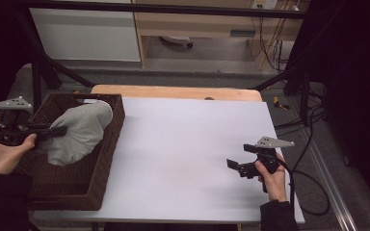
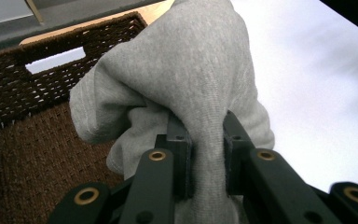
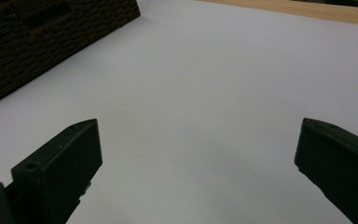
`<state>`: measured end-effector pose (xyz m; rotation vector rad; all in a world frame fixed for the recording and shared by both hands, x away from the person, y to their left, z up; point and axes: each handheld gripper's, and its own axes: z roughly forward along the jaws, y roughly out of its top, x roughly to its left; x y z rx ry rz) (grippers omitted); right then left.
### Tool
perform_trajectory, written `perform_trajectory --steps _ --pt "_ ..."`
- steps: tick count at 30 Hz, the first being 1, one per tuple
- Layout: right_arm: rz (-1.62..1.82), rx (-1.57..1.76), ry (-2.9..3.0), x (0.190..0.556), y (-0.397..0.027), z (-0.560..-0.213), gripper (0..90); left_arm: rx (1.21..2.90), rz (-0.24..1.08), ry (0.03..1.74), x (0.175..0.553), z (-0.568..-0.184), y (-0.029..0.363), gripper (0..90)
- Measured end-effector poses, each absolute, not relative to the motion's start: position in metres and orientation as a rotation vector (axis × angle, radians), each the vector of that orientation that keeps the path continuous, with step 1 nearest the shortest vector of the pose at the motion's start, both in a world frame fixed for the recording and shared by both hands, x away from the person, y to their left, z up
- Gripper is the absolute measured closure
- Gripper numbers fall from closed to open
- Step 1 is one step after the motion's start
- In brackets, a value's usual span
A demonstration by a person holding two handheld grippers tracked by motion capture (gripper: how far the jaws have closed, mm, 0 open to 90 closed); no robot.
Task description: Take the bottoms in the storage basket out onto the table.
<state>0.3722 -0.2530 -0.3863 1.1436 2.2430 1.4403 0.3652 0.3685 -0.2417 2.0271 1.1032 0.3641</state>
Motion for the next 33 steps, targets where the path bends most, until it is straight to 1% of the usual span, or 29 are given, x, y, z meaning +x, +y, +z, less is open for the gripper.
perform_trajectory --steps 33 --pt "1.437 1.143 2.247 0.372 -0.252 -0.387 1.1 2.028 0.326 1.036 0.362 -0.227 0.34 77.5"
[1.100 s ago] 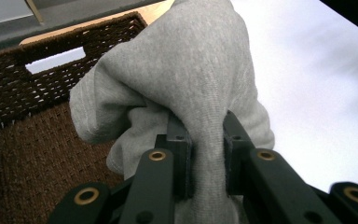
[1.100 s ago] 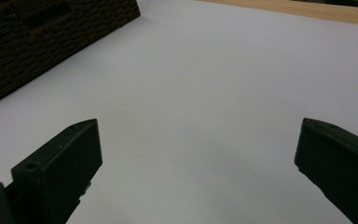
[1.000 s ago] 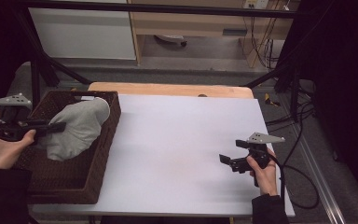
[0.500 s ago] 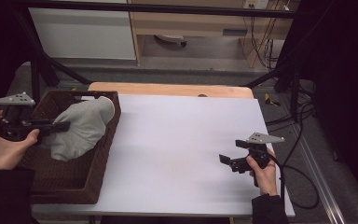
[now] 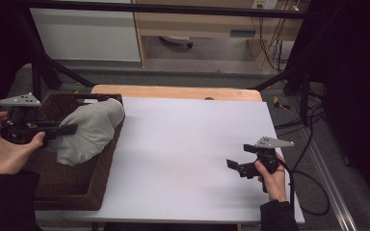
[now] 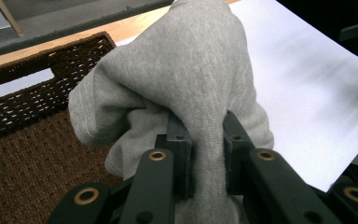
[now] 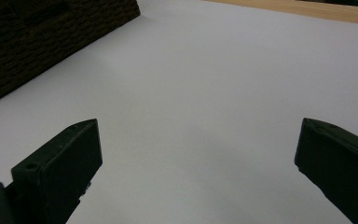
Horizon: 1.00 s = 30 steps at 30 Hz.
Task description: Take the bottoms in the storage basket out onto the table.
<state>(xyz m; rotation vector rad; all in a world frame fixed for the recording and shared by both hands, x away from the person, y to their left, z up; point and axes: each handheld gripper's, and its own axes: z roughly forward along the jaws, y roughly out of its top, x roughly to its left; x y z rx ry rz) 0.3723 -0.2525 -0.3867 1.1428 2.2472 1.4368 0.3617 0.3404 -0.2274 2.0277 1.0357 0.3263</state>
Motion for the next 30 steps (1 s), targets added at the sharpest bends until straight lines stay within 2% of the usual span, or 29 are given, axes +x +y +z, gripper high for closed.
perform_trajectory --steps 30 --pt "1.433 1.143 2.25 0.373 -0.252 -0.388 1.1 2.091 0.28 0.959 0.36 -0.212 0.309 77.5"
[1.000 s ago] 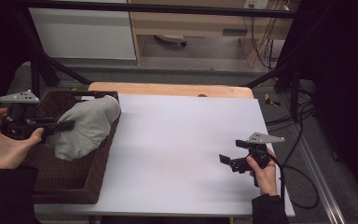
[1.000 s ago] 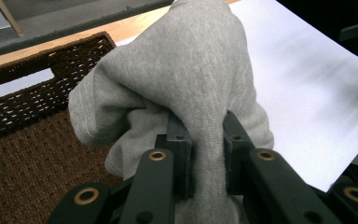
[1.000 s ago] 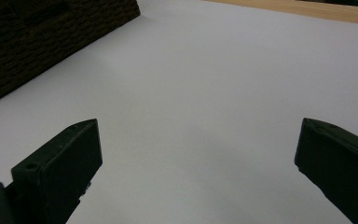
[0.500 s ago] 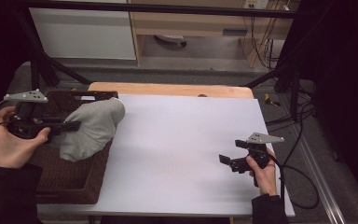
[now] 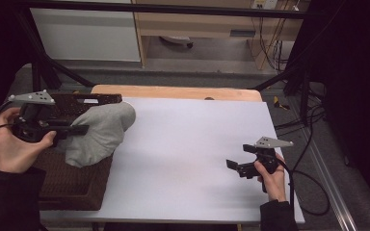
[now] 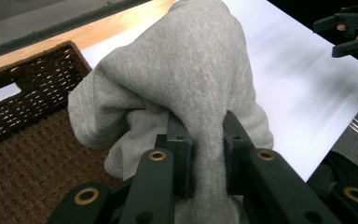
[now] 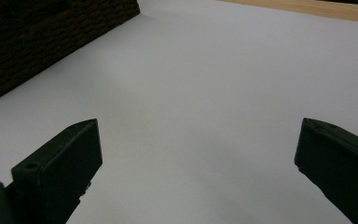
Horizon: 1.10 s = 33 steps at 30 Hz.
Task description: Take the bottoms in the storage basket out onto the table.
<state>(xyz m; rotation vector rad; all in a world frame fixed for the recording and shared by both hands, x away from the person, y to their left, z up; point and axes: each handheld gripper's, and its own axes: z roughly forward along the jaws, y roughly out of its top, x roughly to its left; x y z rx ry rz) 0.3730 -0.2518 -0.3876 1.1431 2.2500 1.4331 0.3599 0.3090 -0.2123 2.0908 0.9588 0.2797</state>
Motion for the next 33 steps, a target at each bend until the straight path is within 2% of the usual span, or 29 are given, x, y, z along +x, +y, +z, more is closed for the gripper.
perform_trajectory --steps 33 --pt "1.437 1.142 2.246 0.372 -0.254 -0.386 1.1 2.205 0.224 0.837 0.367 -0.202 0.243 77.5"
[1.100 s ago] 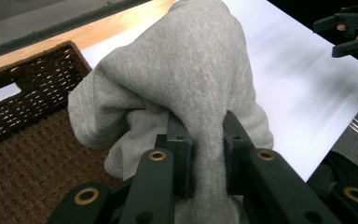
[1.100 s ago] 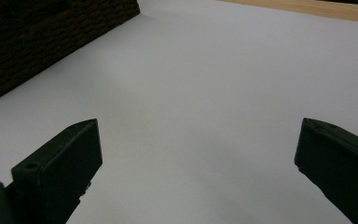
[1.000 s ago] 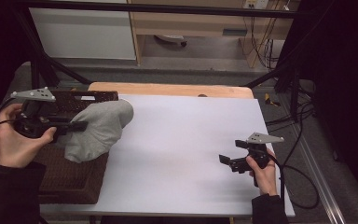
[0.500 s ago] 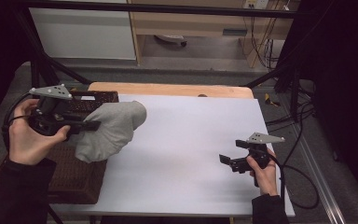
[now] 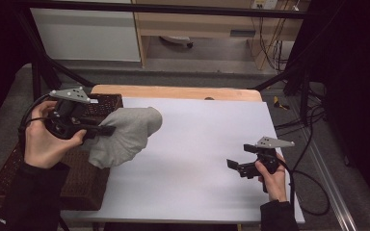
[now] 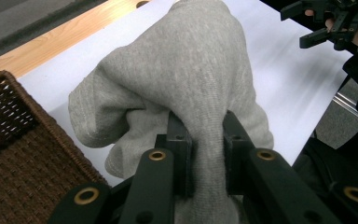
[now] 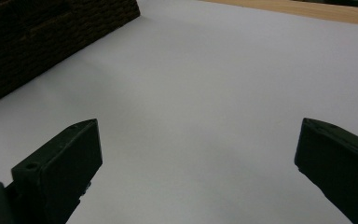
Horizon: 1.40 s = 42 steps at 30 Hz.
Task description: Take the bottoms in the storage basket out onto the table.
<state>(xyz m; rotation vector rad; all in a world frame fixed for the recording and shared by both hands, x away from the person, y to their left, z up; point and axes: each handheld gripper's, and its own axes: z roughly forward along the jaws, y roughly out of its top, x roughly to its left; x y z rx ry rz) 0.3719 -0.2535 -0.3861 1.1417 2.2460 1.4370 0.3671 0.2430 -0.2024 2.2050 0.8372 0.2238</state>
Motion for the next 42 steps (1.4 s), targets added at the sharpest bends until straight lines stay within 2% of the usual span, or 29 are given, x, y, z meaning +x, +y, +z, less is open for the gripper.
perform_trajectory --steps 25,42 --pt "1.44 1.145 2.247 0.372 -0.253 -0.386 1.1 2.279 0.16 0.78 0.376 -0.216 0.199 77.5" --pt "1.438 1.143 2.251 0.372 -0.253 -0.386 1.1 2.316 0.105 0.769 0.384 -0.241 0.179 77.5"
